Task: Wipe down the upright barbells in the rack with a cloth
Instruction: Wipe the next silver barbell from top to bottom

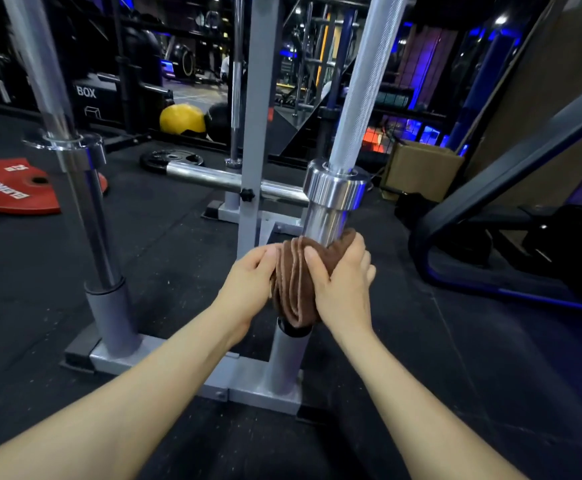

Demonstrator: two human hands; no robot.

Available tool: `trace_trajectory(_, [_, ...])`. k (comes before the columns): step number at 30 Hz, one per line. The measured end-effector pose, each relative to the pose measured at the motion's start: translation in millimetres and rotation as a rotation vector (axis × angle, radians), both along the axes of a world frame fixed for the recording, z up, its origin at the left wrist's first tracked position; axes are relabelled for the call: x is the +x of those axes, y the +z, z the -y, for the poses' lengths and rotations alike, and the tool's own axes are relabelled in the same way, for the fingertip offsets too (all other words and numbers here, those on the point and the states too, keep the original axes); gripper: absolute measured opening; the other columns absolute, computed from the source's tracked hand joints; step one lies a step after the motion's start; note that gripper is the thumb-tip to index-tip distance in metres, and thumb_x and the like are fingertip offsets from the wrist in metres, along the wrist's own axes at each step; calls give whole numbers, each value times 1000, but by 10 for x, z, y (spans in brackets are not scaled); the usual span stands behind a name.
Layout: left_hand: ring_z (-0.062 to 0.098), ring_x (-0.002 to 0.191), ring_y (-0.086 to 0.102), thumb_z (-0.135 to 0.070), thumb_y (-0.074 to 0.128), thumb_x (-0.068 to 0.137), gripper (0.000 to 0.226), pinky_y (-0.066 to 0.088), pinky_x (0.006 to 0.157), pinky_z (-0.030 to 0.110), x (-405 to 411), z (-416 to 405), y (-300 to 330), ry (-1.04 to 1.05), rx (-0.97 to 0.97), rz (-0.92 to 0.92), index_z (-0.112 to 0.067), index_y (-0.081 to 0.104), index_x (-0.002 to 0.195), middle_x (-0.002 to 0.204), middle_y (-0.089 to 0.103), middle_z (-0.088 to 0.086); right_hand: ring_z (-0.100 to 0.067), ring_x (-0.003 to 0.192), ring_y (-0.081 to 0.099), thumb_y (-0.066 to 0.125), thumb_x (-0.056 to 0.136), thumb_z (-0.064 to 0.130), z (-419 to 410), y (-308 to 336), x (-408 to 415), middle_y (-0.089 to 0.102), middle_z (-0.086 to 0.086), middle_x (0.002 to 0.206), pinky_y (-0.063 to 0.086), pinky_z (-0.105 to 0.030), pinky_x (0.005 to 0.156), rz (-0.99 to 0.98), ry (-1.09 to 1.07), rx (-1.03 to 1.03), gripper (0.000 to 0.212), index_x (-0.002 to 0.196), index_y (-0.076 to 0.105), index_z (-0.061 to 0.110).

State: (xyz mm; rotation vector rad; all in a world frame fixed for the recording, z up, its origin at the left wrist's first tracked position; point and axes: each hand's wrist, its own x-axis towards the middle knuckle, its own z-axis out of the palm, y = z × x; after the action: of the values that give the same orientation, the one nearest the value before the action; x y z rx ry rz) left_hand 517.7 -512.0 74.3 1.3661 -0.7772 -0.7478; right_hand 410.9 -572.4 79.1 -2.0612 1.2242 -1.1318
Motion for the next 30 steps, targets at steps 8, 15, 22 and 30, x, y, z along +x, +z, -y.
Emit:
trace_trajectory(8, [12, 108, 61, -57, 39, 94, 40, 40, 106, 42, 23, 175, -12, -49, 40, -90, -36, 73, 95, 104, 72, -9, -22, 117, 33, 57, 88, 45, 119, 249, 106, 39, -11, 128, 19, -18, 82, 122, -64, -191, 71, 142, 27, 10])
trace_trajectory(15, [-2, 86, 65, -36, 33, 103, 36, 49, 78, 16, 50, 112, -131, -90, 59, 11, -33, 68, 93, 98, 71, -9, -24, 123, 31, 60, 88, 43, 71, -202, 0, 36, -12, 133, 25, -24, 89, -29, 54, 19, 73, 143, 24, 10])
trace_trajectory(22, [13, 110, 59, -55, 40, 95, 42, 39, 106, 37, 49, 185, -116, -69, 100, -51, -26, 68, 106, 109, 70, -5, -11, 110, 27, 57, 90, 43, 183, 225, 54, 34, -1, 120, 15, -12, 77, 111, 7, -195, 70, 143, 25, 10])
trace_trajectory(30, [13, 109, 55, -33, 32, 103, 33, 42, 91, 29, 29, 128, -268, -85, 143, 89, -22, 62, 113, 115, 62, -3, -29, 127, 29, 53, 91, 49, 140, -636, -104, 33, -14, 136, 29, -38, 105, -261, 111, 141, 79, 148, 16, 9])
